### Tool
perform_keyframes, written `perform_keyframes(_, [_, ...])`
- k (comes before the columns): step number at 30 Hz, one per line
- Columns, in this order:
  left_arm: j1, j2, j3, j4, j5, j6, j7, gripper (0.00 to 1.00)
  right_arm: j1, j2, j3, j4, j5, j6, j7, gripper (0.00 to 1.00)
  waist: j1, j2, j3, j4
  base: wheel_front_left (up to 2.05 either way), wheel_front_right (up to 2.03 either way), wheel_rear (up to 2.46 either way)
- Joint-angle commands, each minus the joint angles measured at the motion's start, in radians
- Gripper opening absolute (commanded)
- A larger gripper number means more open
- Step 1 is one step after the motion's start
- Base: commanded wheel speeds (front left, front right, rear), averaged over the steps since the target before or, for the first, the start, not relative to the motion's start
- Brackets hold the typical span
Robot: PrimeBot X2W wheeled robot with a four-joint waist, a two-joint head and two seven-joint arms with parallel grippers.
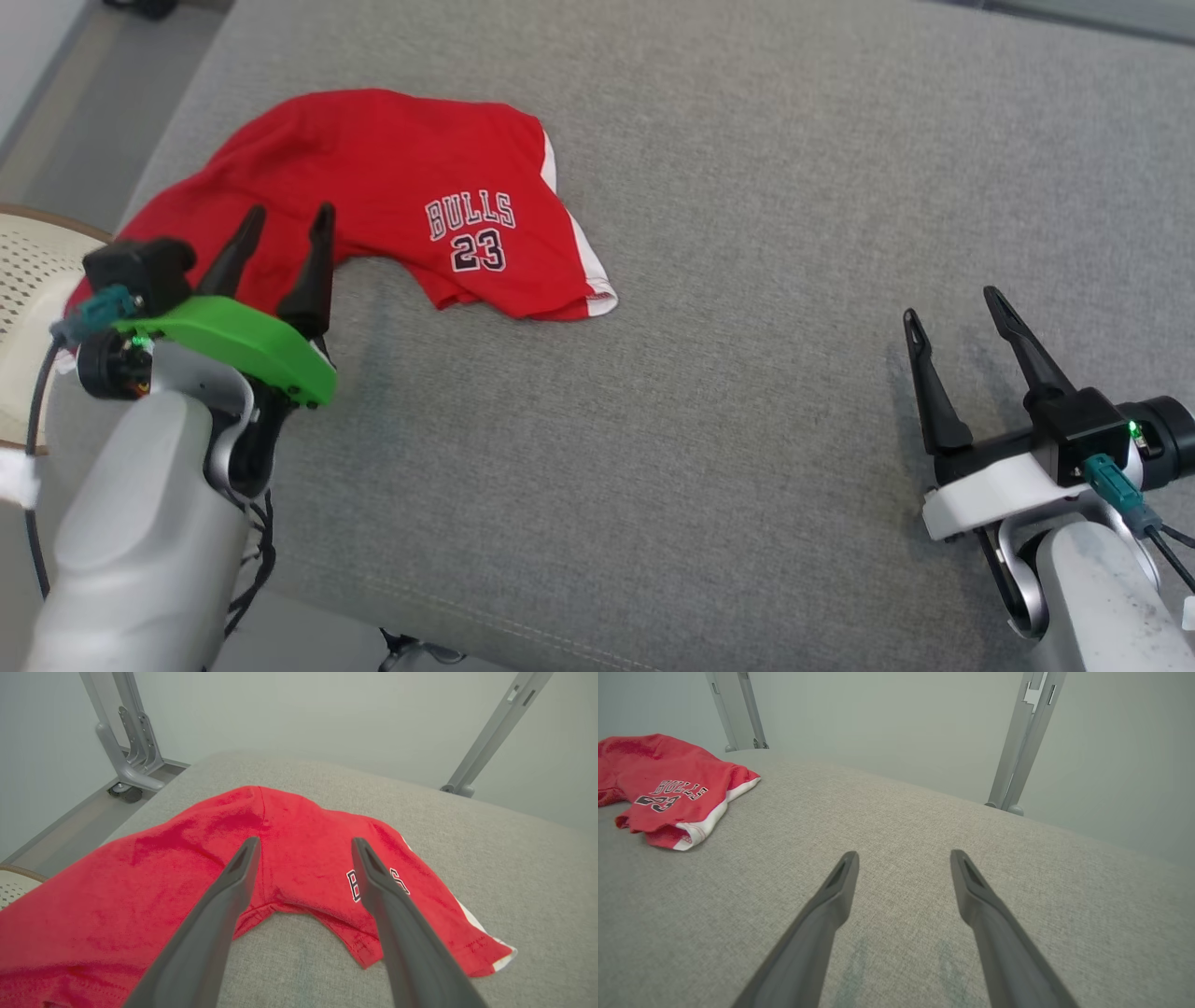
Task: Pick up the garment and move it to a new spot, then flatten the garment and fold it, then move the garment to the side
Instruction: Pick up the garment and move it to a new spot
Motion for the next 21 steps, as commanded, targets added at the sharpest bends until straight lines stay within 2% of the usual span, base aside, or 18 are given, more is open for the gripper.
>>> perform_keyframes(1, [-0.066,0.017,-0.018,0.045,-0.032,0.001,0.030,1.00,-0.028,-0.008,0.005,-0.010,-0.010,-0.001,-0.003,1.00,0.0000,0.0049,0.211,-0.124,0.00,0.00,0.00])
perform_keyframes(3, [-0.123,0.043,-0.042,0.121,-0.041,0.001,0.065,1.00,-0.037,-0.003,0.007,-0.017,-0.011,-0.001,-0.003,1.00,0.0000,0.0049,0.221,-0.137,0.00,0.00,0.00])
perform_keyframes(9, [-0.218,0.050,-0.080,0.305,-0.084,0.001,0.158,1.00,-0.044,0.005,0.014,-0.033,-0.008,-0.001,-0.003,1.00,0.0000,0.0049,0.225,-0.169,0.00,0.00,0.00])
perform_keyframes(13, [-0.229,0.047,-0.143,0.396,-0.096,0.000,0.212,1.00,-0.036,0.015,0.008,-0.042,0.000,-0.001,-0.003,1.00,0.0000,0.0049,0.211,-0.188,0.00,0.00,0.00])
perform_keyframes(14, [-0.223,0.036,-0.158,0.404,-0.110,0.000,0.224,0.73,-0.031,0.017,0.006,-0.041,0.001,-0.001,-0.003,1.00,0.0000,0.0049,0.205,-0.190,0.00,0.00,0.00])
perform_keyframes(15, [-0.219,0.028,-0.172,0.407,-0.122,-0.003,0.230,0.42,-0.025,0.019,0.003,-0.040,0.003,-0.001,-0.003,1.00,0.0000,0.0049,0.200,-0.191,0.00,0.00,0.00])
perform_keyframes(16, [-0.215,0.024,-0.184,0.408,-0.131,-0.004,0.231,0.07,-0.019,0.021,-0.001,-0.040,0.003,-0.001,-0.003,1.00,0.0000,0.0049,0.193,-0.191,0.00,0.00,0.00])
perform_keyframes(17, [-0.211,0.025,-0.198,0.409,-0.129,-0.005,0.223,0.00,-0.012,0.023,0.000,-0.038,0.003,-0.001,-0.003,1.00,0.0000,0.0049,0.185,-0.192,0.00,0.00,0.00])
perform_keyframes(21, [-0.221,0.055,-0.199,0.389,-0.145,-0.005,0.114,0.00,0.005,0.035,-0.001,-0.030,0.011,-0.001,-0.003,1.00,0.0000,0.0049,0.143,-0.195,0.00,0.00,0.00])
